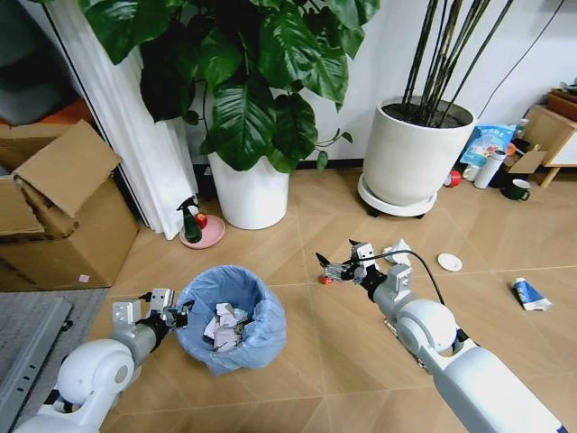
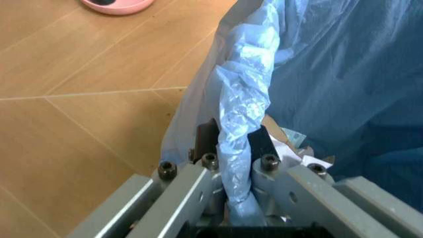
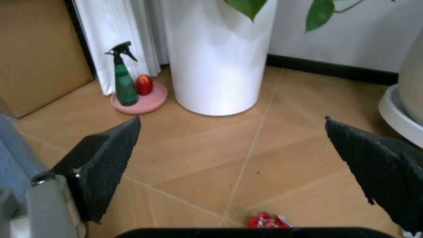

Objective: Pick up the trash bin and place the garbage on the floor into it.

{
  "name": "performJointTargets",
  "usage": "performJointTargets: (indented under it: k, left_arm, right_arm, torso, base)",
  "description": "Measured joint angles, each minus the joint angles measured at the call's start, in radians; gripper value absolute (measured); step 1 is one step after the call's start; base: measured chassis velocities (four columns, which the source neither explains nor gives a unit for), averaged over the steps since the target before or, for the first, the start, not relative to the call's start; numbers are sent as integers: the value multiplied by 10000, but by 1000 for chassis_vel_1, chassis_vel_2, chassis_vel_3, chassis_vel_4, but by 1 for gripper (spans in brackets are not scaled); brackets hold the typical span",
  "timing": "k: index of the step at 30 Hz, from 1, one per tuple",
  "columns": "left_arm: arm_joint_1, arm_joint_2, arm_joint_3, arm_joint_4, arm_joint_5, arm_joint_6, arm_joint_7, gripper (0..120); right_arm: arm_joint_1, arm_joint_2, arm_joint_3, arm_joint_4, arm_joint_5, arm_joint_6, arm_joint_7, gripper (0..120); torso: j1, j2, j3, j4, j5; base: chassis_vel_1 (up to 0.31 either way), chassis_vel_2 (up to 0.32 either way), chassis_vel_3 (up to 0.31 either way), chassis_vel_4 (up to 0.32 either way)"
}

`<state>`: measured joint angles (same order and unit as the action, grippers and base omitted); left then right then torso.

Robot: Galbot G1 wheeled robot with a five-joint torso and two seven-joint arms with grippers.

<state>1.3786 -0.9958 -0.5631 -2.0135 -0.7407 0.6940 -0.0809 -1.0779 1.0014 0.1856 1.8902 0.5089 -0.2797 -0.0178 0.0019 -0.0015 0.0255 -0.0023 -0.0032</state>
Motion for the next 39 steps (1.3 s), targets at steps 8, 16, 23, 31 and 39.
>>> performJointTargets:
  k: [8,16,23,31,39]
  left_arm:
    - [5,-61,3,30,52,-16,70,0]
    - [60,-120,2,31,157,-35,144,0]
    - [66,-136,2,30,190,-66,158,0]
    - [85,-134,-5,23,211,-81,174,0]
    - [84,-144,-4,47,249,-101,210,0]
  right_arm:
    - [-251,61,96,59,-30,-72,241,100]
    - [-340,179,186,45,-224,-60,367,100]
    - [-433,221,239,47,-264,-59,313,100]
    - [-476,251,227,70,-275,-48,288,100]
    - [-530,247,195,91,-276,-49,262,100]
  torso:
    - [0,0,0,-1,2]
    - [0,0,0,2,0]
    - [0,0,-1,1,1]
    - [0,0,0,1,2]
    - [1,0,1,2,1]
  base:
    - [-88,-100,77,90]
    - [-17,-20,11,10]
    - [0,0,0,0]
    - [-99,68,98,-82]
    - [-98,113,117,-118]
